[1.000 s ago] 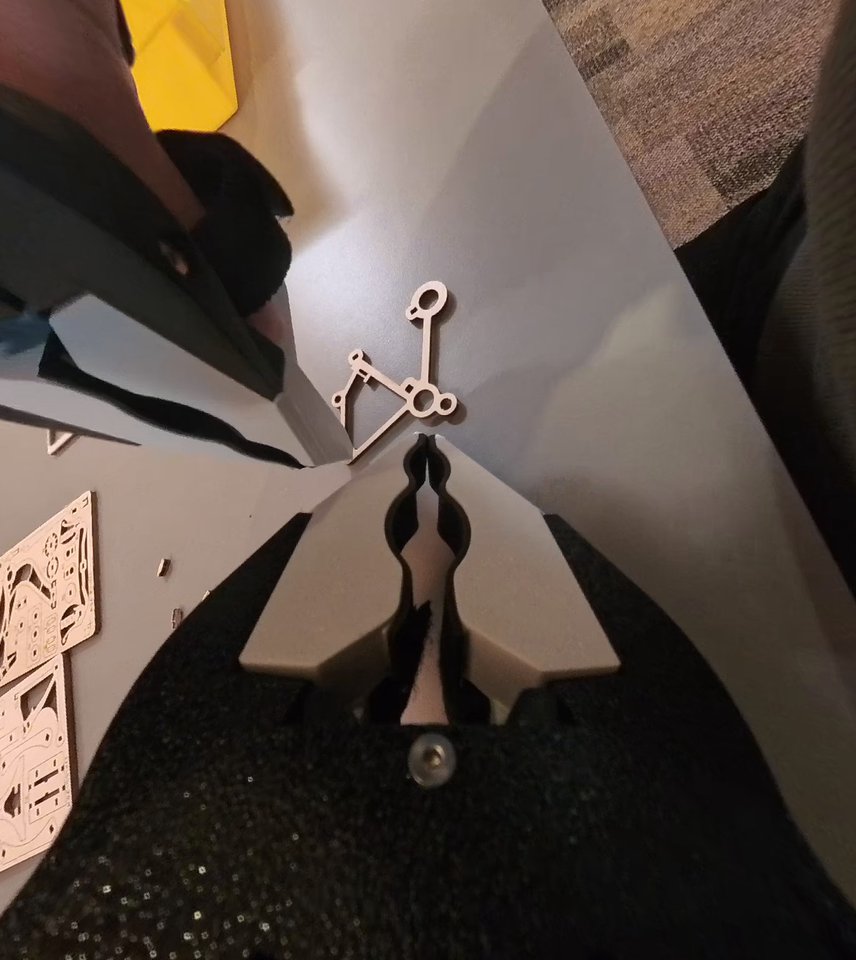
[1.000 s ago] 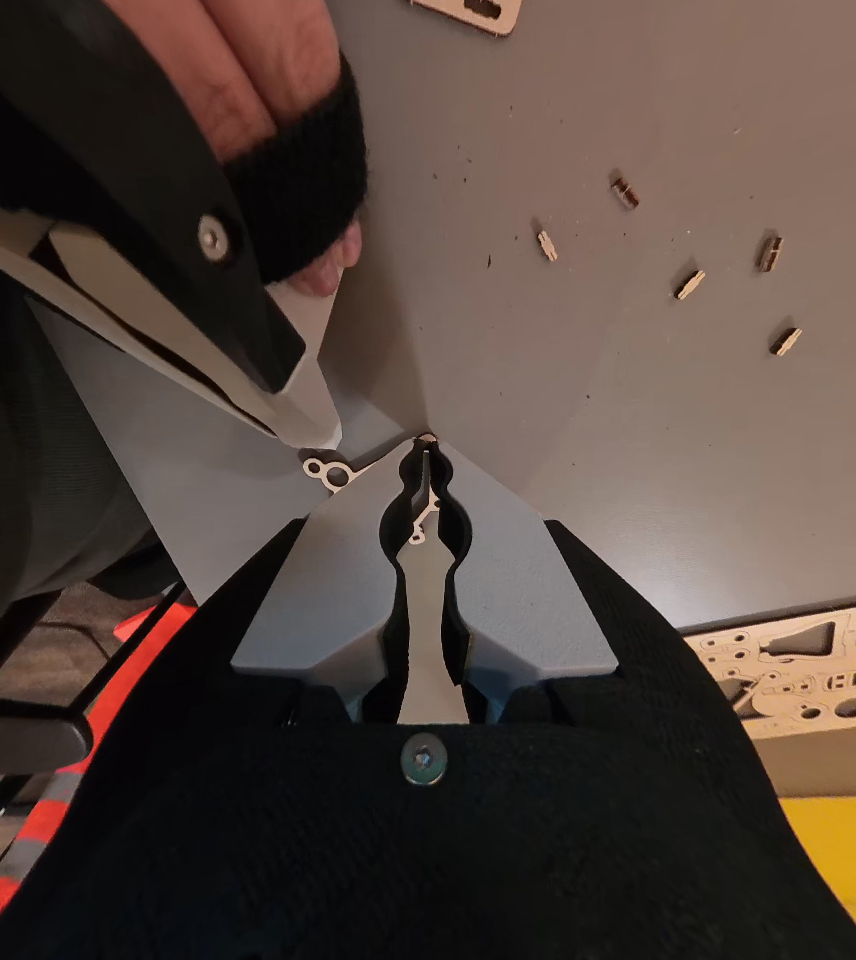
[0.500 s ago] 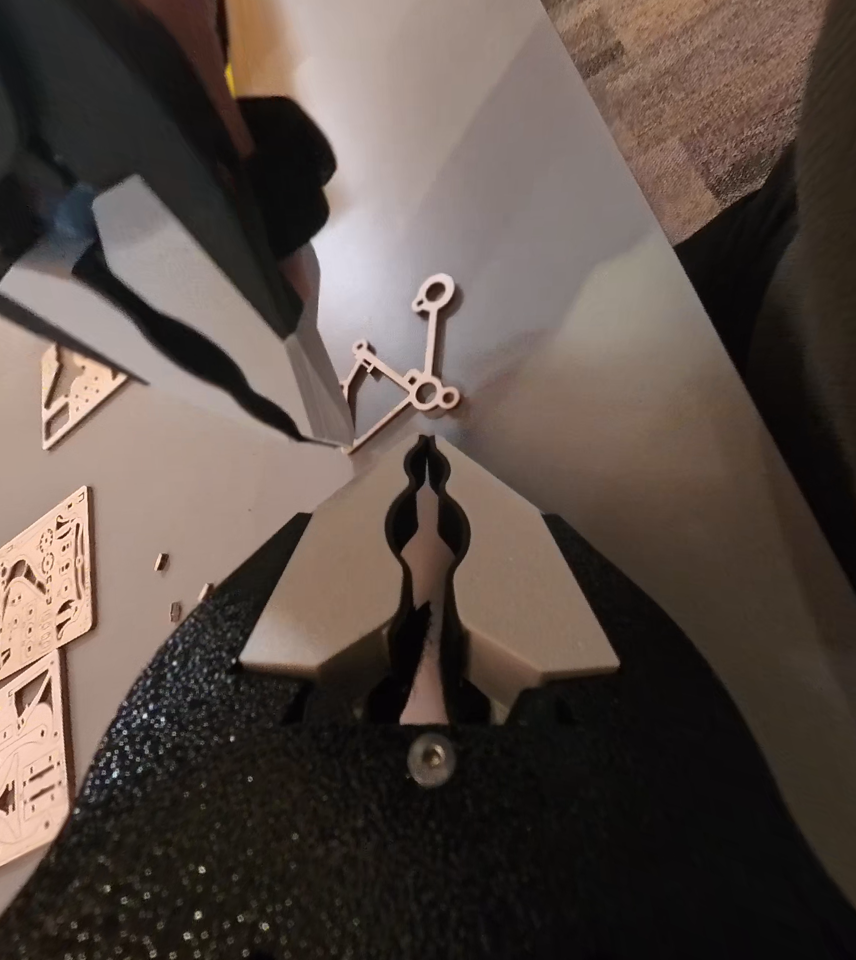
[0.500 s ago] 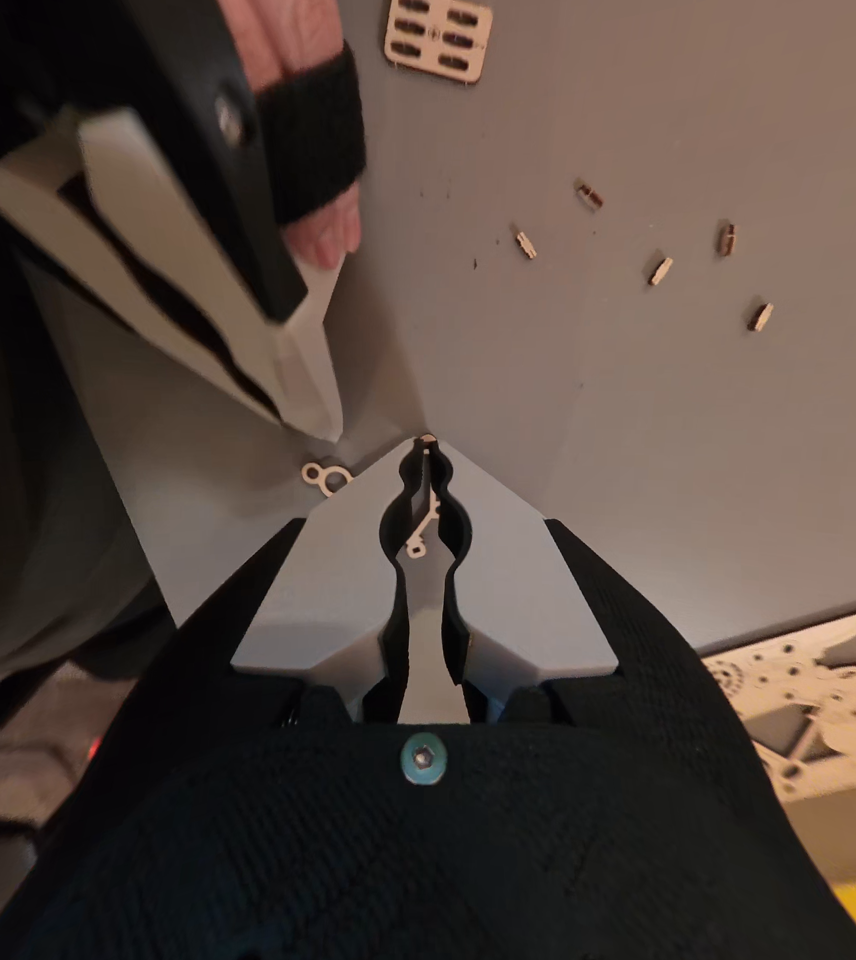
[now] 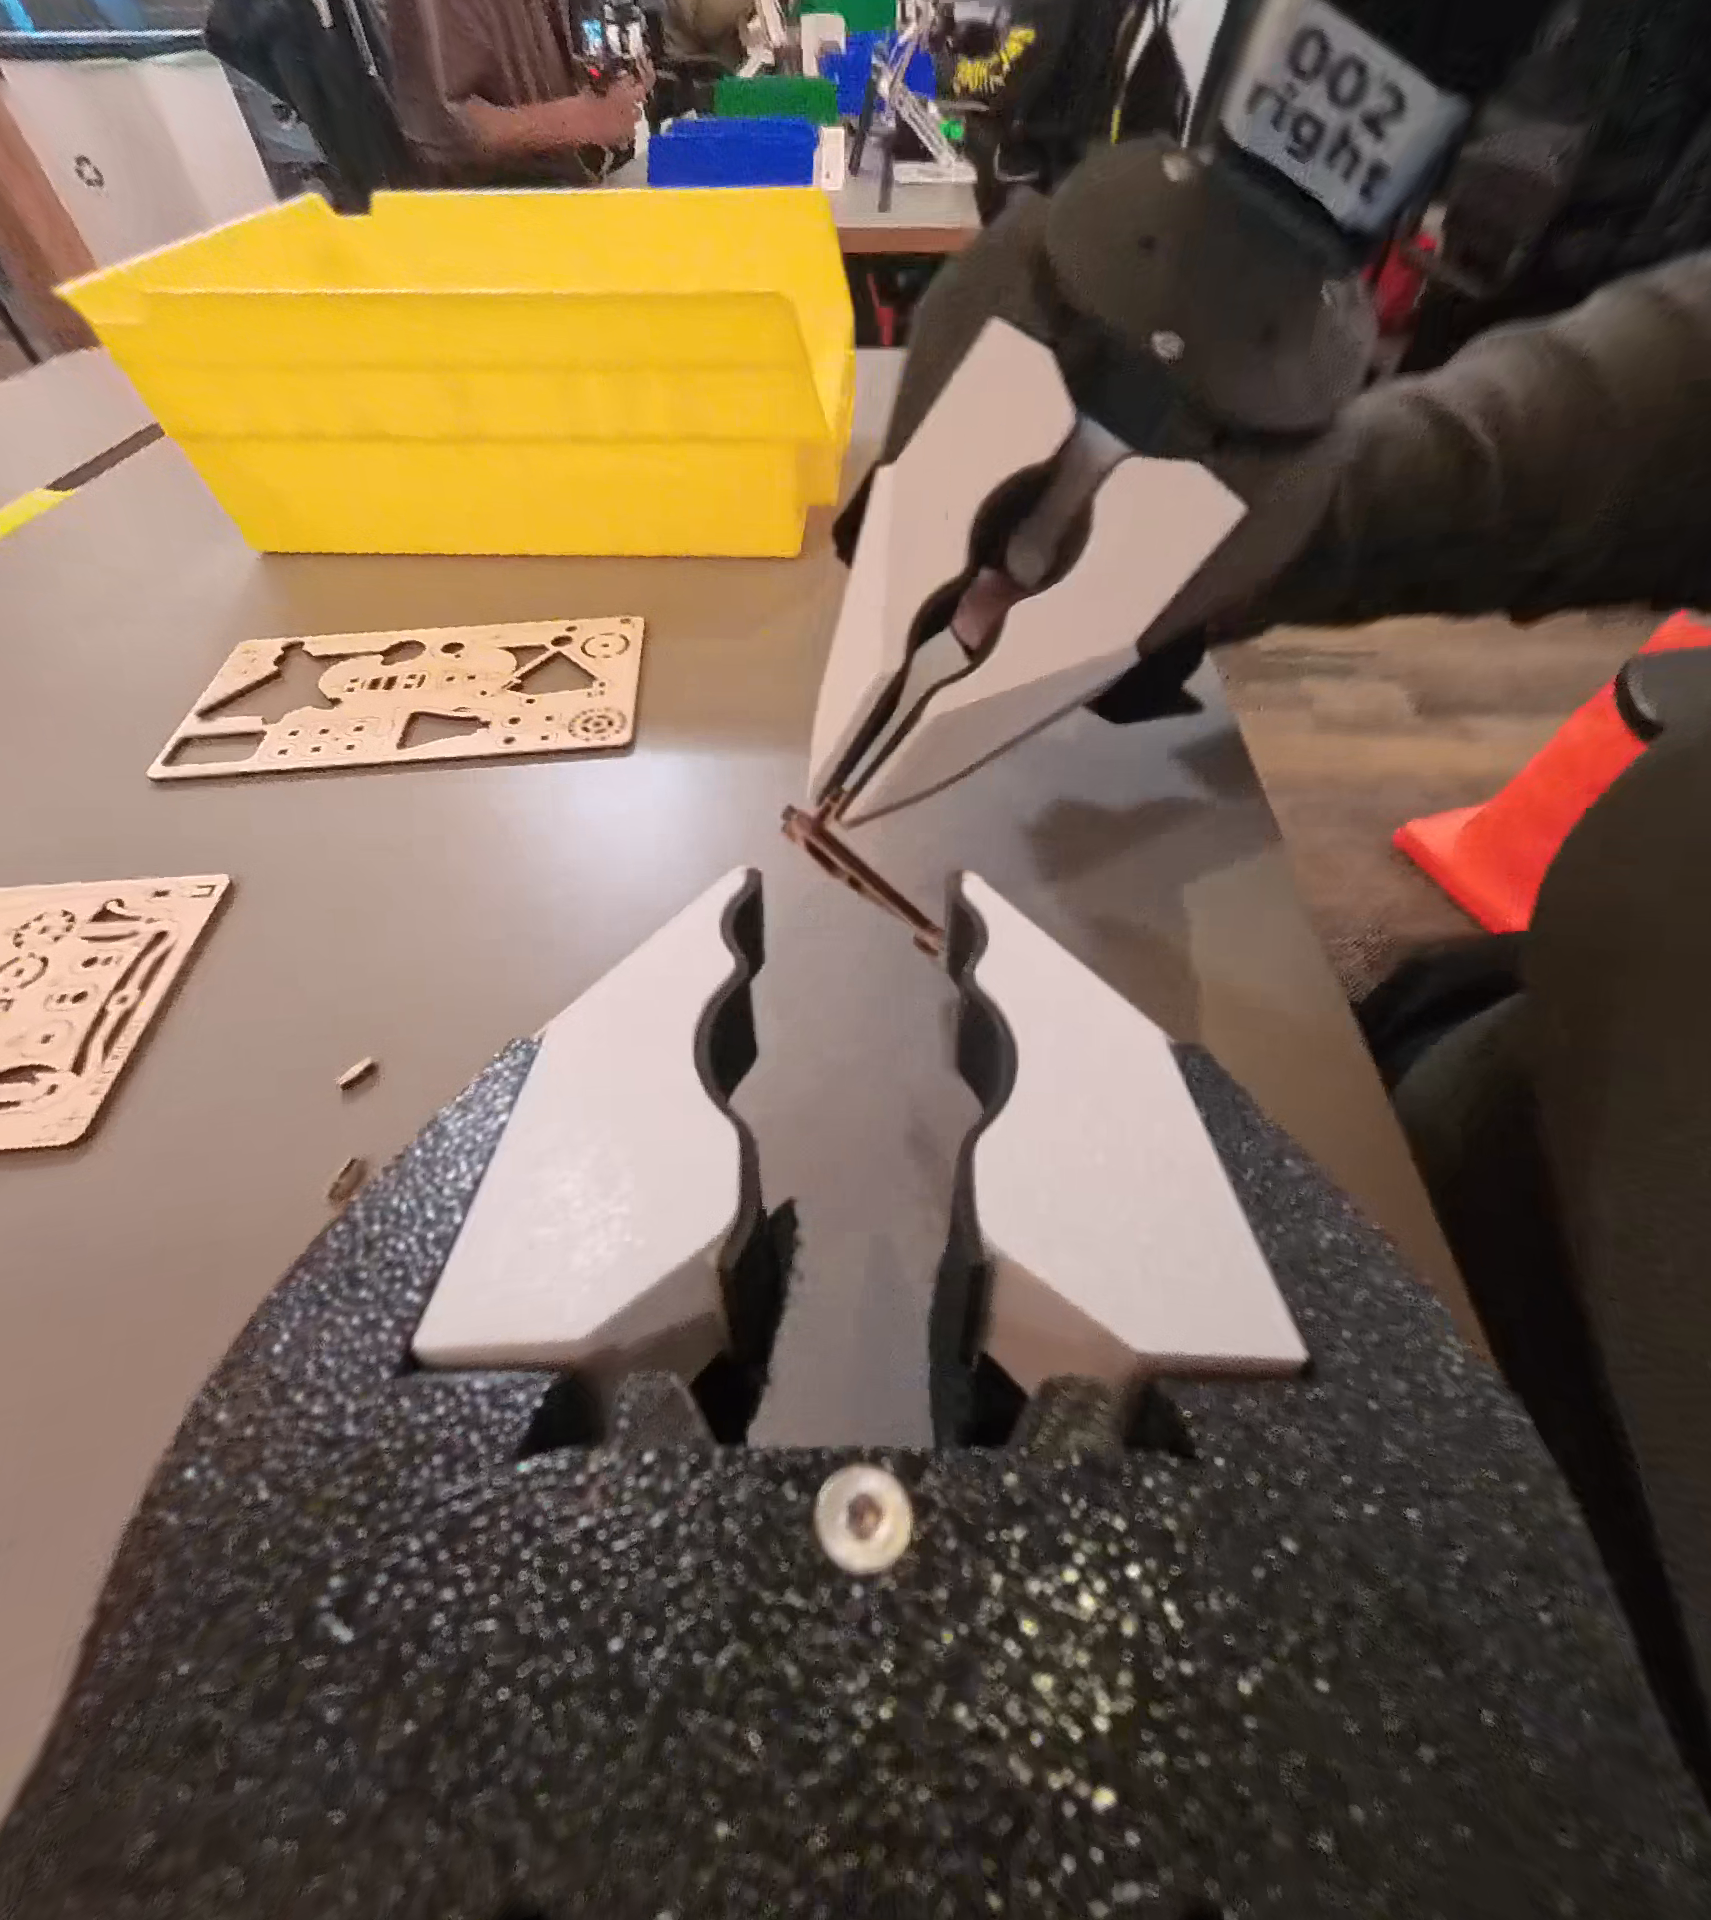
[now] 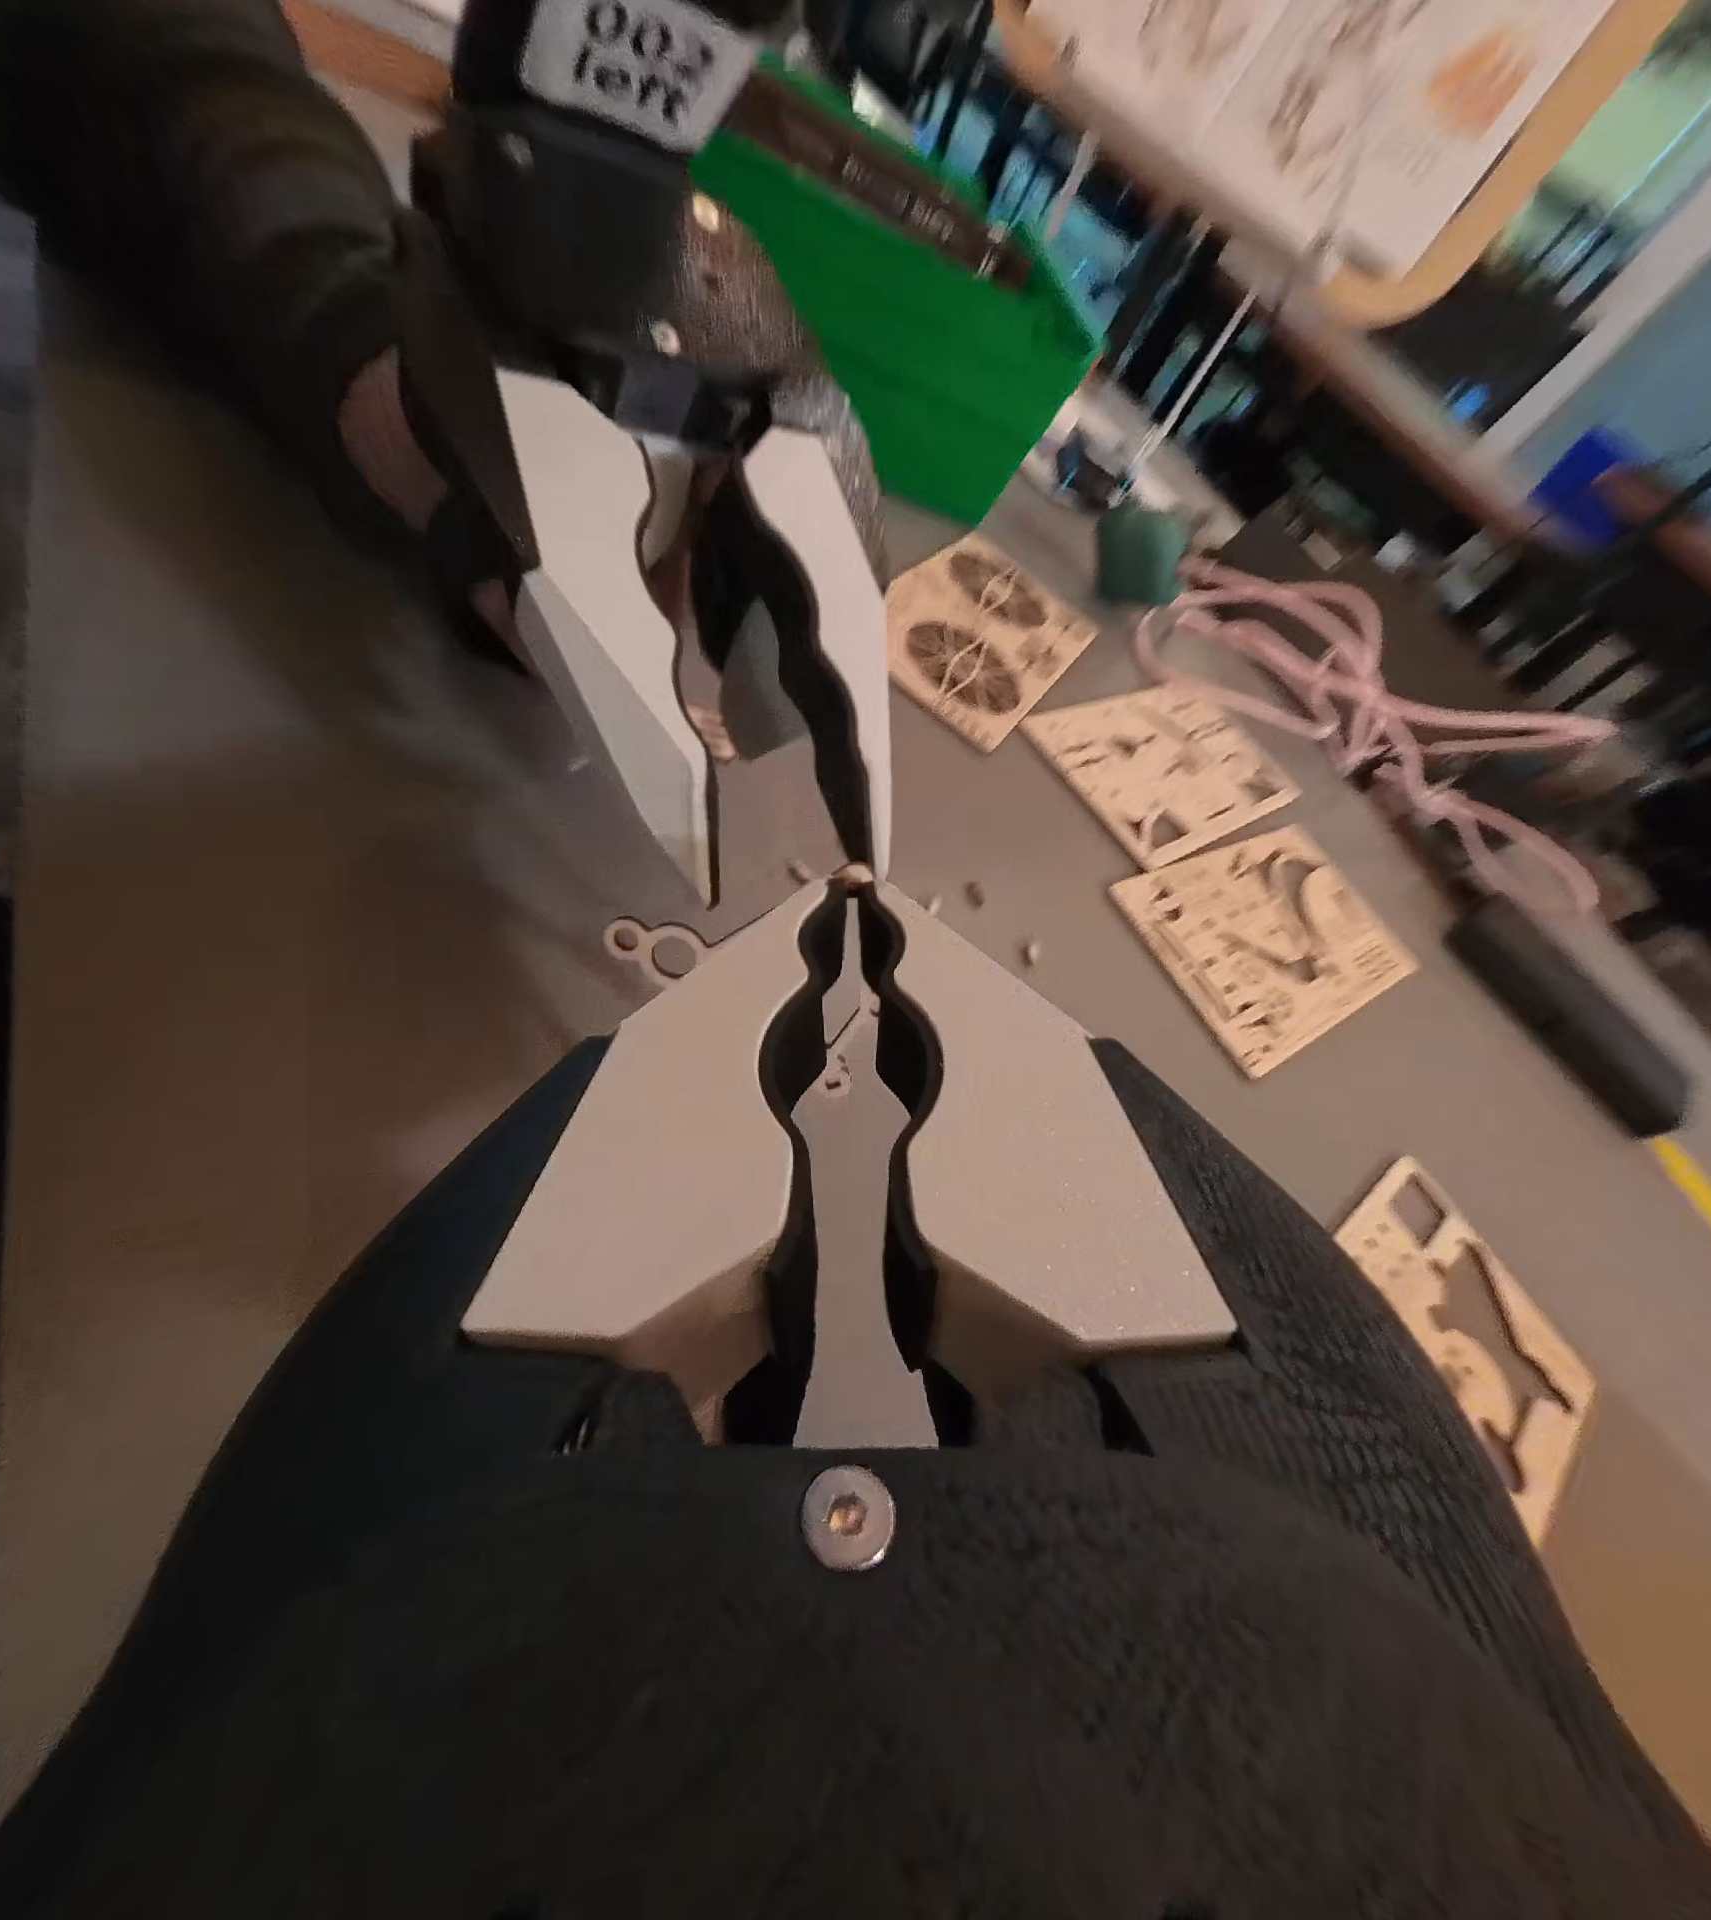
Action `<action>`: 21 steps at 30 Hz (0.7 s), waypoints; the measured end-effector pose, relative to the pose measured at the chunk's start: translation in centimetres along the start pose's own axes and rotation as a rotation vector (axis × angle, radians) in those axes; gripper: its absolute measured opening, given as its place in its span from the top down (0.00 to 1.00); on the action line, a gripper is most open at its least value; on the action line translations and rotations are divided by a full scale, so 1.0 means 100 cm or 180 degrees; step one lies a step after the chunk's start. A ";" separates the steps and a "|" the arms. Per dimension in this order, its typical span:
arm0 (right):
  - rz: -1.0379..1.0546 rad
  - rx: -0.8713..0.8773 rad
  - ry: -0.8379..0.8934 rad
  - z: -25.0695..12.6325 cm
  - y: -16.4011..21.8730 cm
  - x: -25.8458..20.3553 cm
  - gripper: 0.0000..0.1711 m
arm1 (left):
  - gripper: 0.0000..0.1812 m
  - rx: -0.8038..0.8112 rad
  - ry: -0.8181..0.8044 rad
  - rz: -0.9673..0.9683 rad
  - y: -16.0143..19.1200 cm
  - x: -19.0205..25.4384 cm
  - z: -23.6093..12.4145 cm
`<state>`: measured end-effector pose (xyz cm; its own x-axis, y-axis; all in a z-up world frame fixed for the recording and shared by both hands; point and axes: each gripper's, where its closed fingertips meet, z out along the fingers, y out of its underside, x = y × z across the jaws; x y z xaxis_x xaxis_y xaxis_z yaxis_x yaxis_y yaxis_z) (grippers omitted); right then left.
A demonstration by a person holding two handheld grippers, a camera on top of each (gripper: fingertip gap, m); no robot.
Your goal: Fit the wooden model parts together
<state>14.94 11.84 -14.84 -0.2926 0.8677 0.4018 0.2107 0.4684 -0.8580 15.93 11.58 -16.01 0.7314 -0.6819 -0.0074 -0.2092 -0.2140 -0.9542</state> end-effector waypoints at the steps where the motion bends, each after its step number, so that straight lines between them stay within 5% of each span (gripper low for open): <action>1: -0.0075 0.0096 0.0094 -0.001 -0.003 0.002 1.00 | 0.82 0.0006 0.0000 -0.0045 -0.001 0.000 0.002; 11: -0.0584 0.0495 0.0667 -0.006 -0.019 0.012 1.00 | 0.96 0.0202 -0.0290 0.0093 -0.014 -0.005 0.006; 21: -0.0735 0.0485 0.0854 -0.004 -0.017 0.016 0.99 | 1.00 0.0112 -0.0513 0.0217 -0.013 -0.018 0.009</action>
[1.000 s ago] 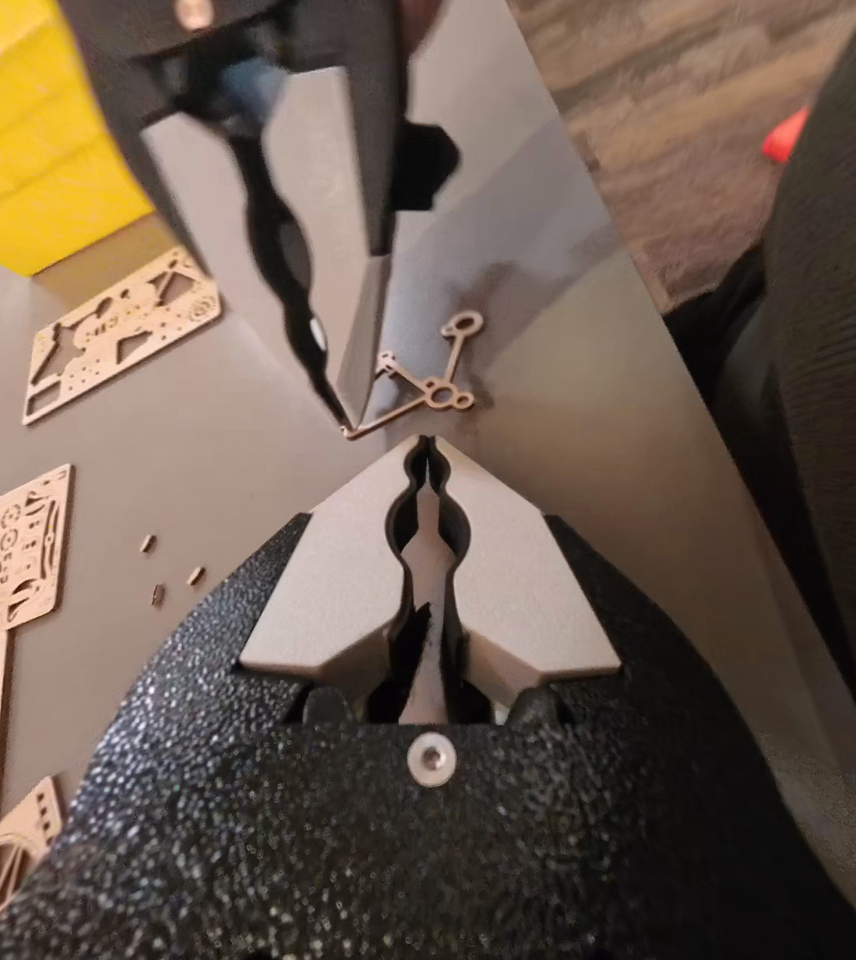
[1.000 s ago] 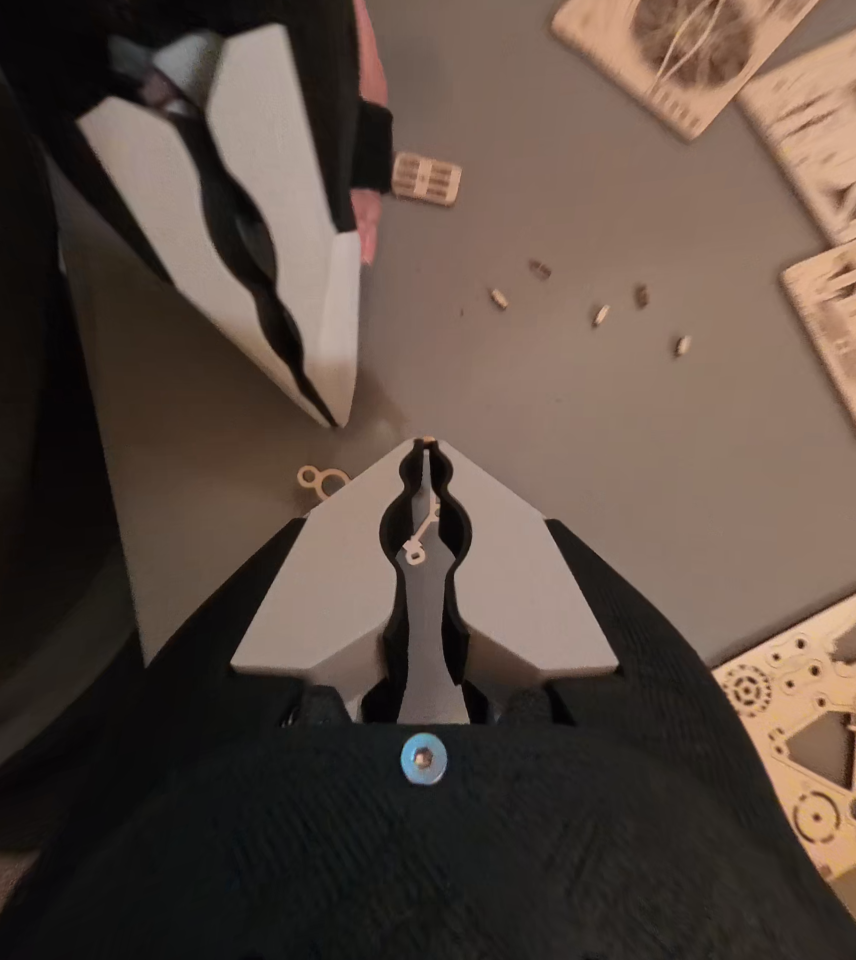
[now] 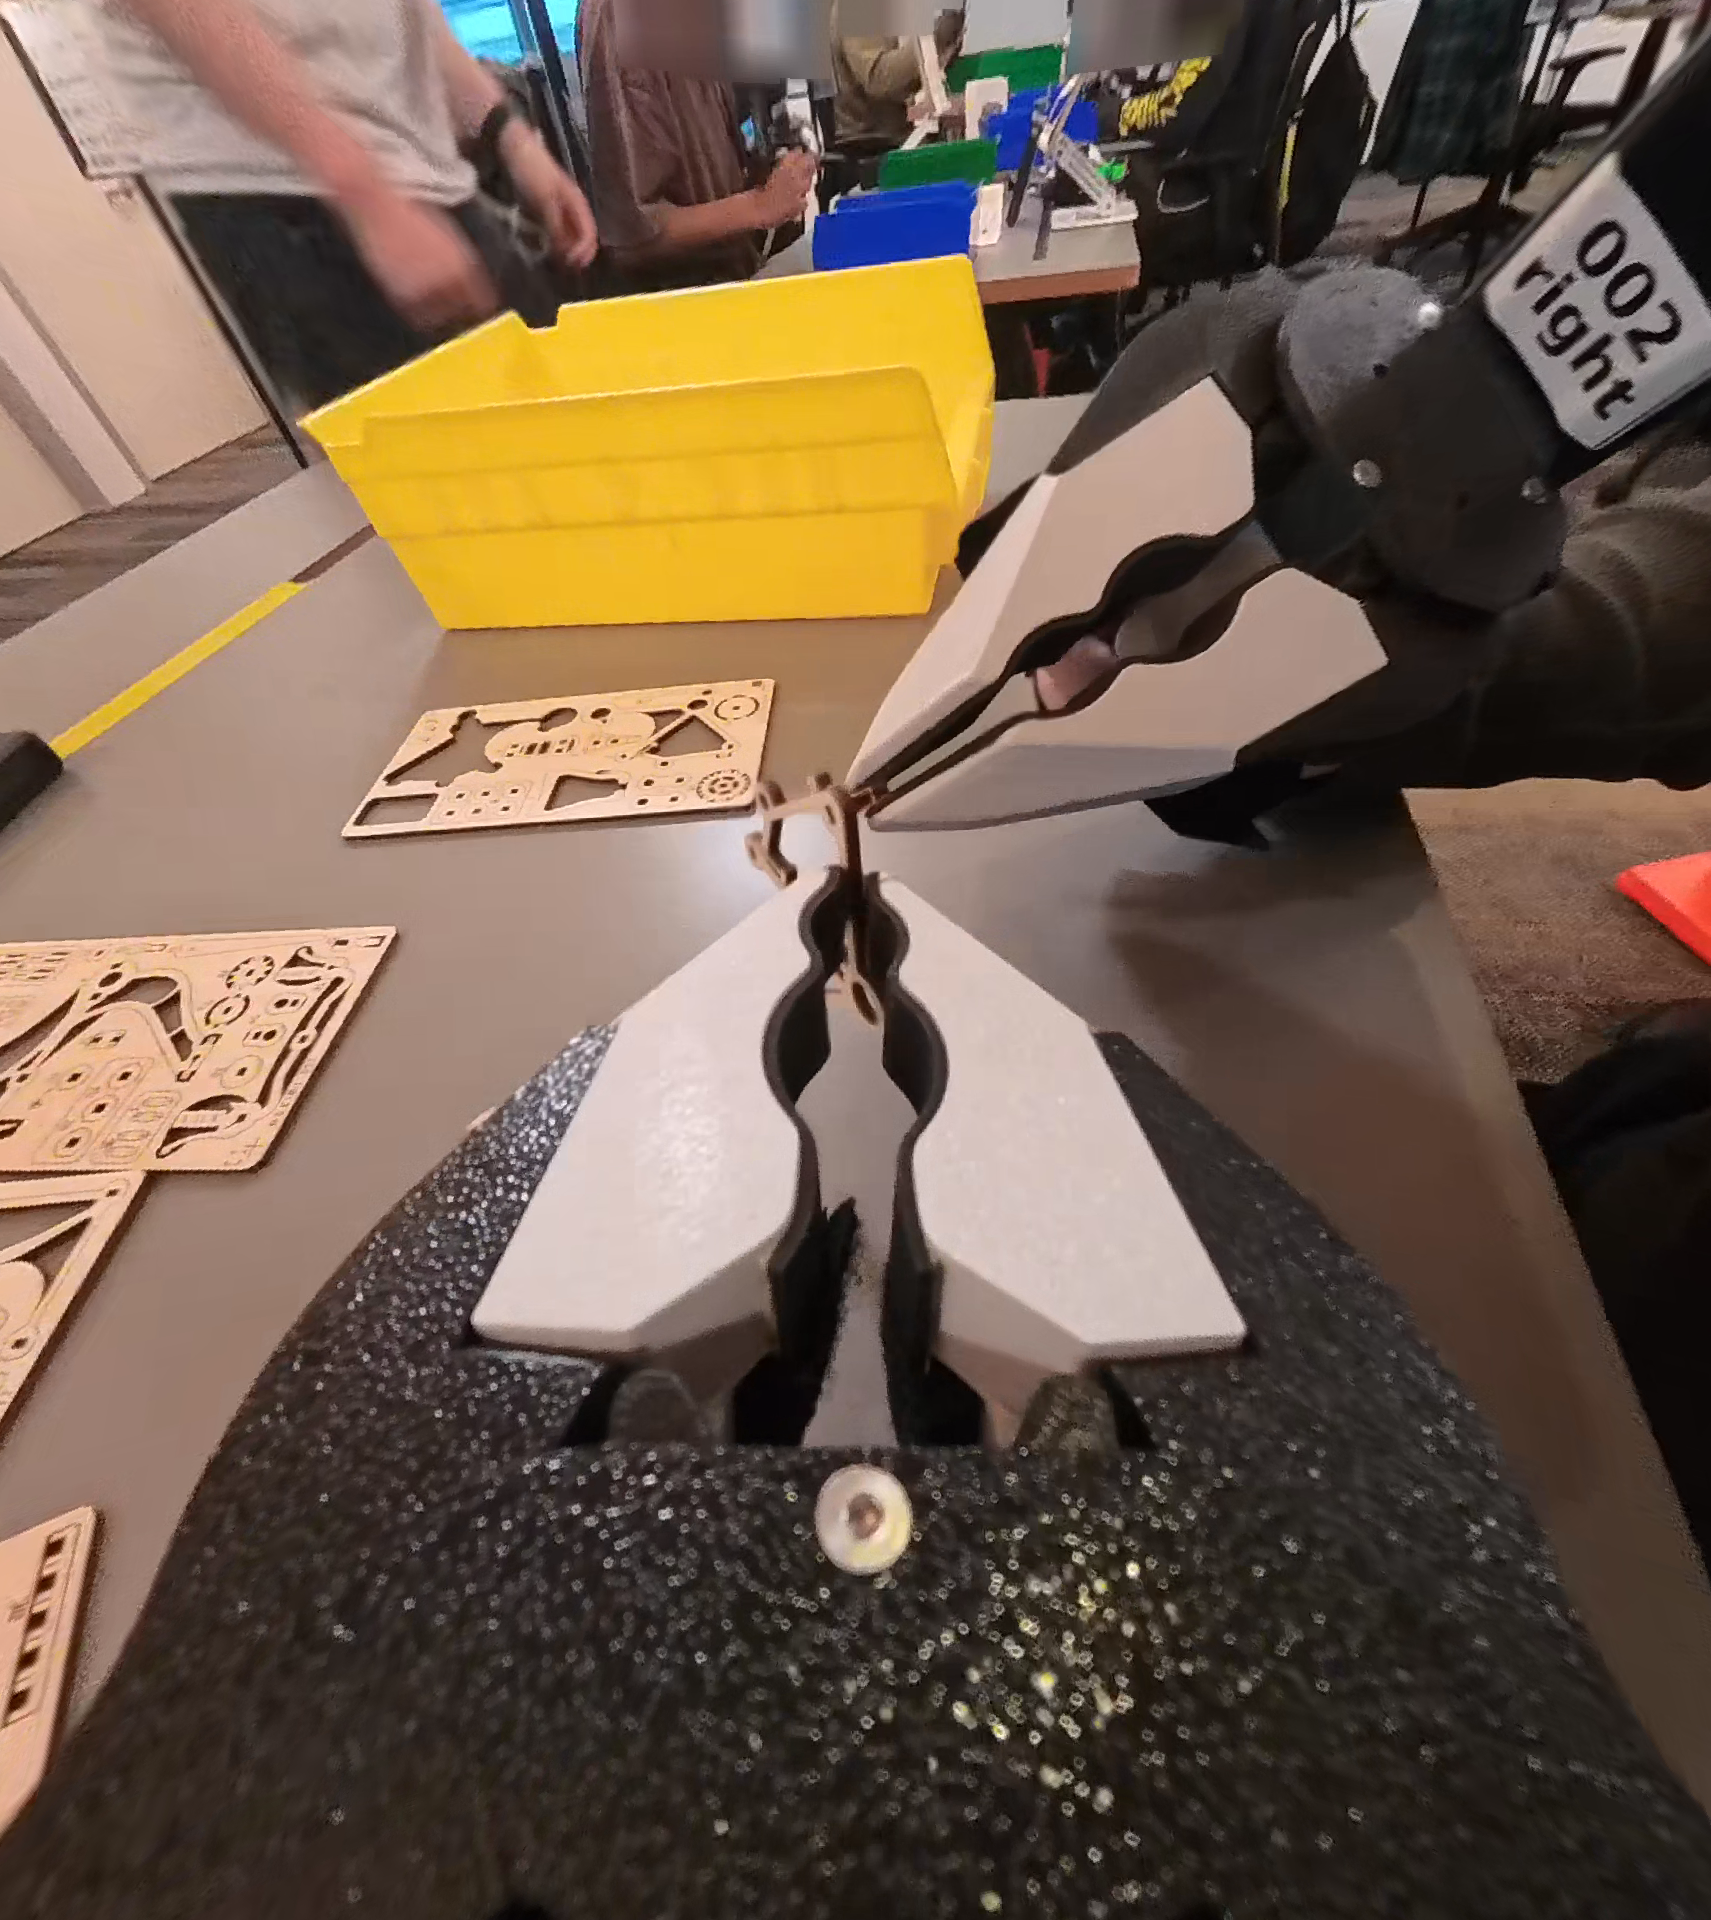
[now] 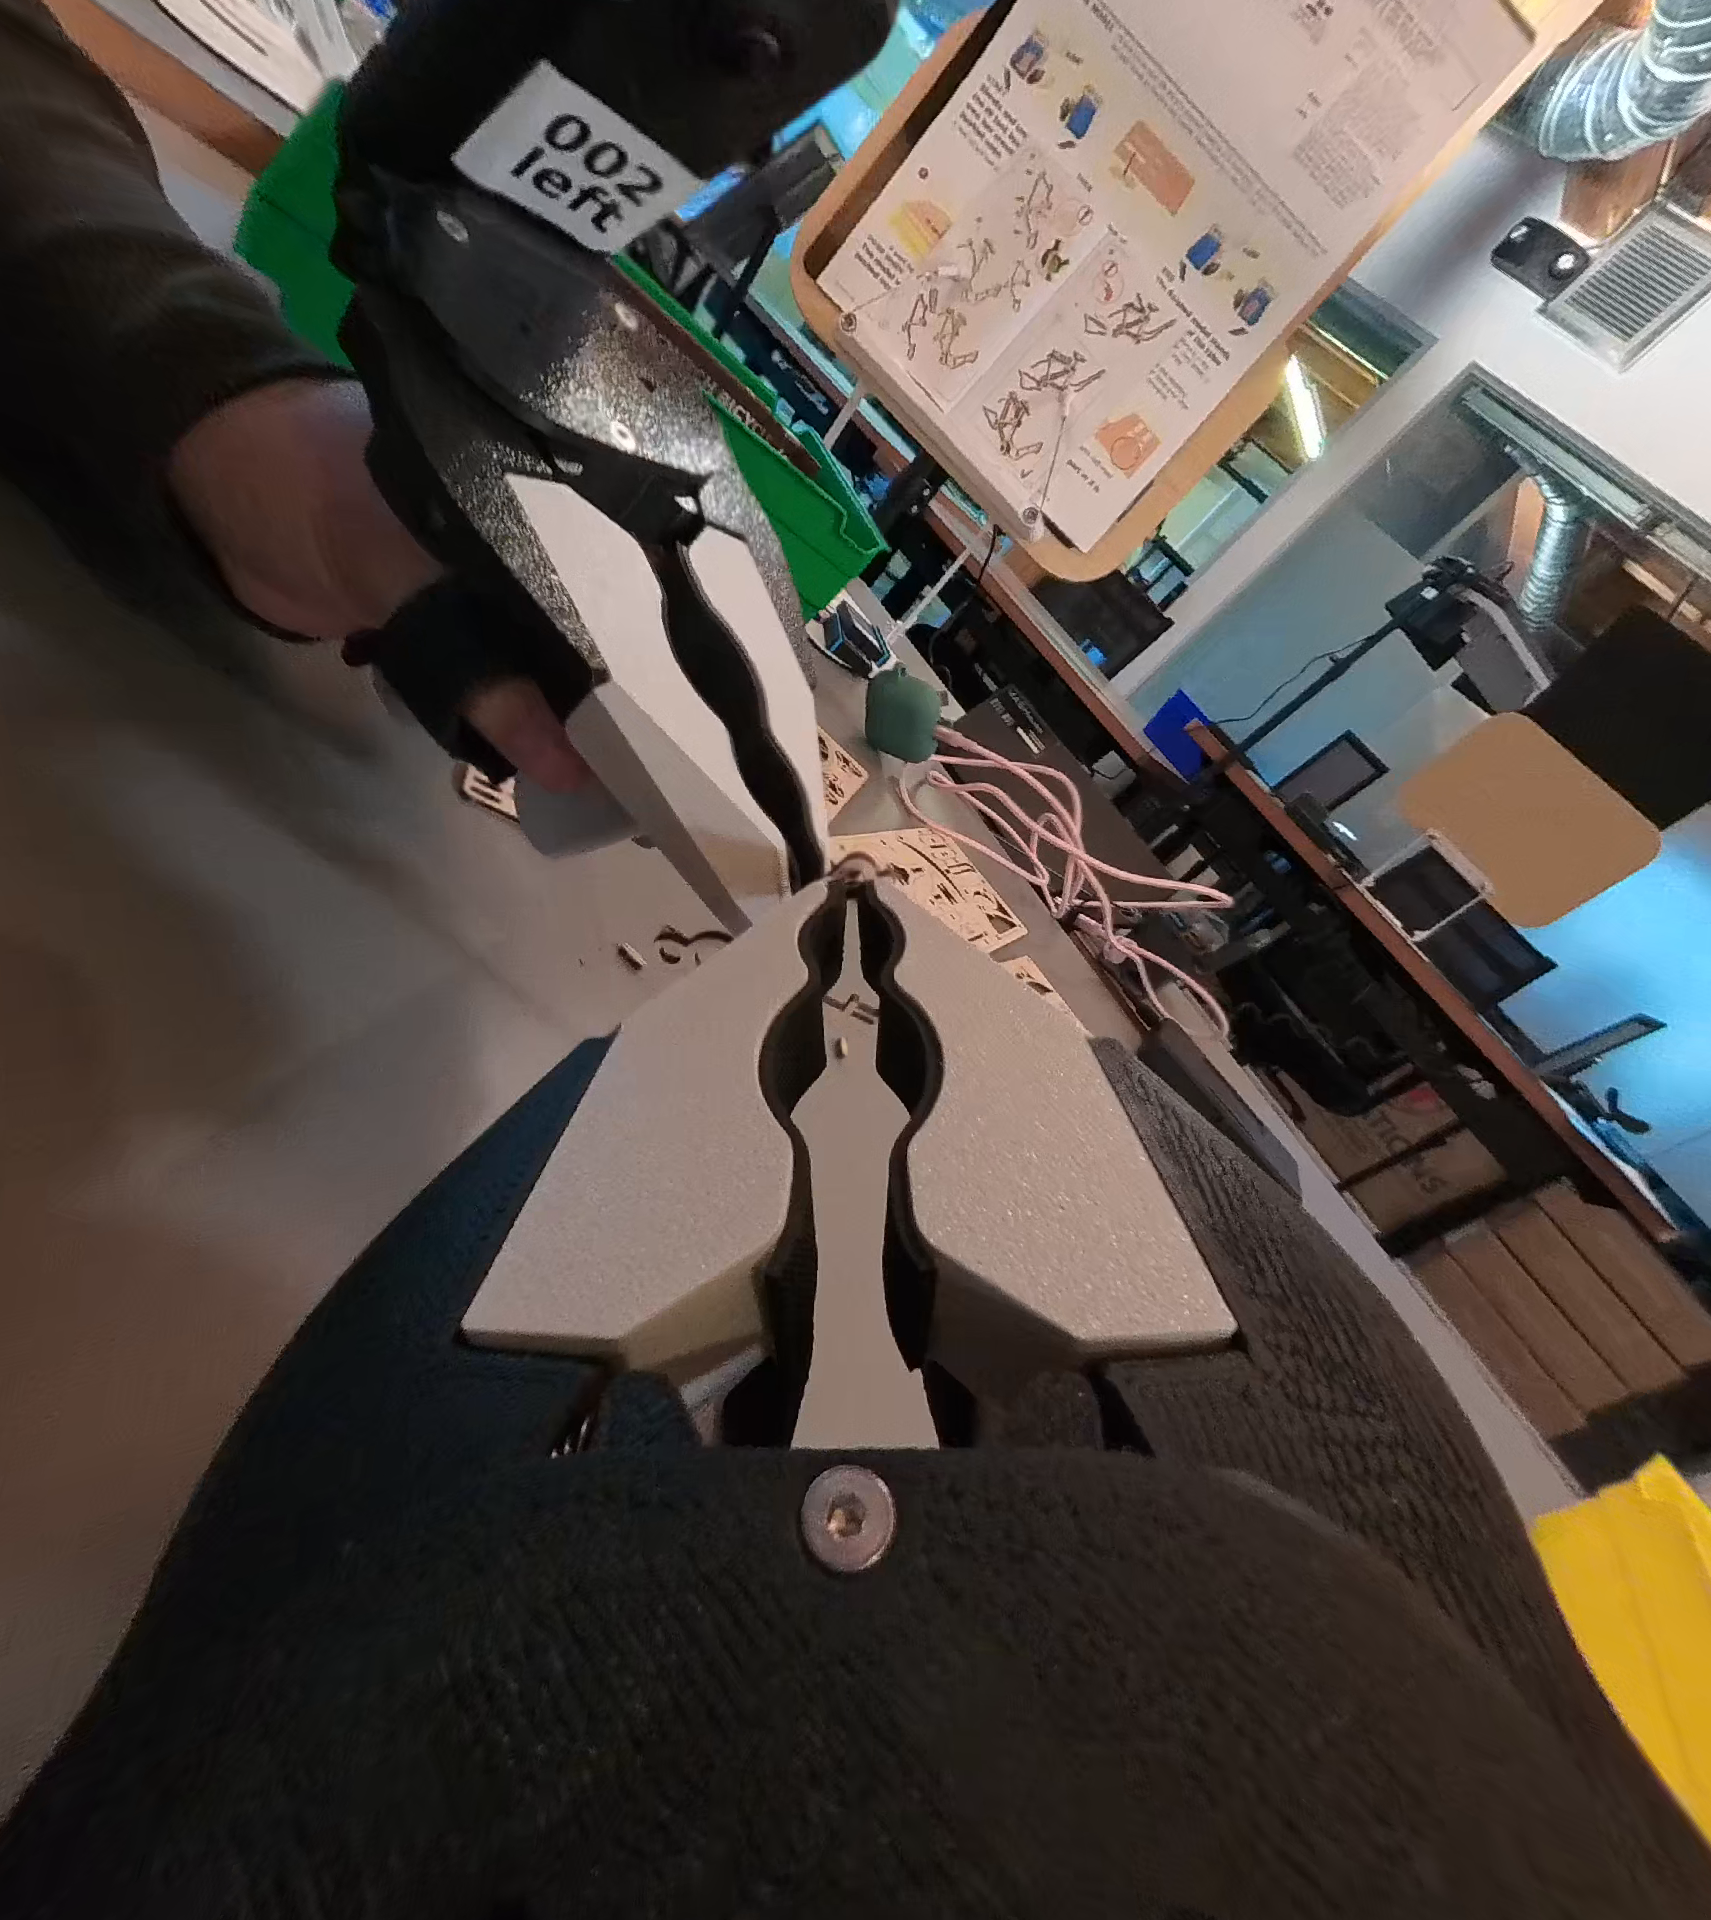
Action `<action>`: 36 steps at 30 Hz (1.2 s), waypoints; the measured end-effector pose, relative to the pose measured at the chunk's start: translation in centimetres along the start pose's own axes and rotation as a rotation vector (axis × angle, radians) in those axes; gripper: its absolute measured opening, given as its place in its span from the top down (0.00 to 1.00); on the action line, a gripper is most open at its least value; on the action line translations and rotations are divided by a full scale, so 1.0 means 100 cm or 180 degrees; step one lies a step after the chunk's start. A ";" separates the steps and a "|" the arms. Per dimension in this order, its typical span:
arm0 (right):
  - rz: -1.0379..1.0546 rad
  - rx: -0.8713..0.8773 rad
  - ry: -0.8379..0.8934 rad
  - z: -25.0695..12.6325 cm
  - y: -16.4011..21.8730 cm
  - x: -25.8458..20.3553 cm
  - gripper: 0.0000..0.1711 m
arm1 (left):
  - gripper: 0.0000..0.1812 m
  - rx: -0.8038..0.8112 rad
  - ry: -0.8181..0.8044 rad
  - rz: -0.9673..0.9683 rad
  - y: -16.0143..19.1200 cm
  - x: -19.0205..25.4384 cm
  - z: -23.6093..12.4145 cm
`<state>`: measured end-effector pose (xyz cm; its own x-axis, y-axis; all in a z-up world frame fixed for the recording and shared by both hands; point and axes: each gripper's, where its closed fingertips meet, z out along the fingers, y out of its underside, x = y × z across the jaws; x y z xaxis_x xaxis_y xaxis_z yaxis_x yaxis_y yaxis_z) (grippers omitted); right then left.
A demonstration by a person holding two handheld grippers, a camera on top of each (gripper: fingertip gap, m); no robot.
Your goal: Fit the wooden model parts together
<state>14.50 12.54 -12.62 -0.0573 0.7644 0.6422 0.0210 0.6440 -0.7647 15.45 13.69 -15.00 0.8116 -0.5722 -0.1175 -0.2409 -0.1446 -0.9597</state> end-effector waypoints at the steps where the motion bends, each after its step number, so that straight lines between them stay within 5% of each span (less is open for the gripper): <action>1: -0.0037 -0.0023 0.0022 0.001 0.001 0.000 0.99 | 1.00 -0.0035 -0.0003 0.0006 0.002 -0.001 0.000; 21: -0.0590 -0.0137 -0.0184 0.008 0.017 -0.011 0.99 | 1.00 -0.0646 0.0813 -0.0454 0.022 0.004 -0.001; 28: 0.0215 -0.0125 -0.0368 0.012 0.017 -0.010 1.00 | 1.00 -0.0756 0.0680 -0.0258 0.023 0.000 -0.002; 34: -0.0823 -0.0313 -0.0147 0.013 0.018 -0.010 1.00 | 0.99 -0.0815 0.0631 -0.0199 0.024 -0.002 -0.003; 36: -0.0697 -0.0335 -0.0158 0.015 0.018 -0.010 1.00 | 1.00 -0.0840 0.0601 -0.0171 0.025 -0.004 -0.003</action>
<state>13.09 12.88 -14.71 -0.1208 0.6055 0.7866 0.1065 0.7958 -0.5962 14.35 13.28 -17.29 0.7199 -0.6940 0.0045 -0.3501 -0.3688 -0.8610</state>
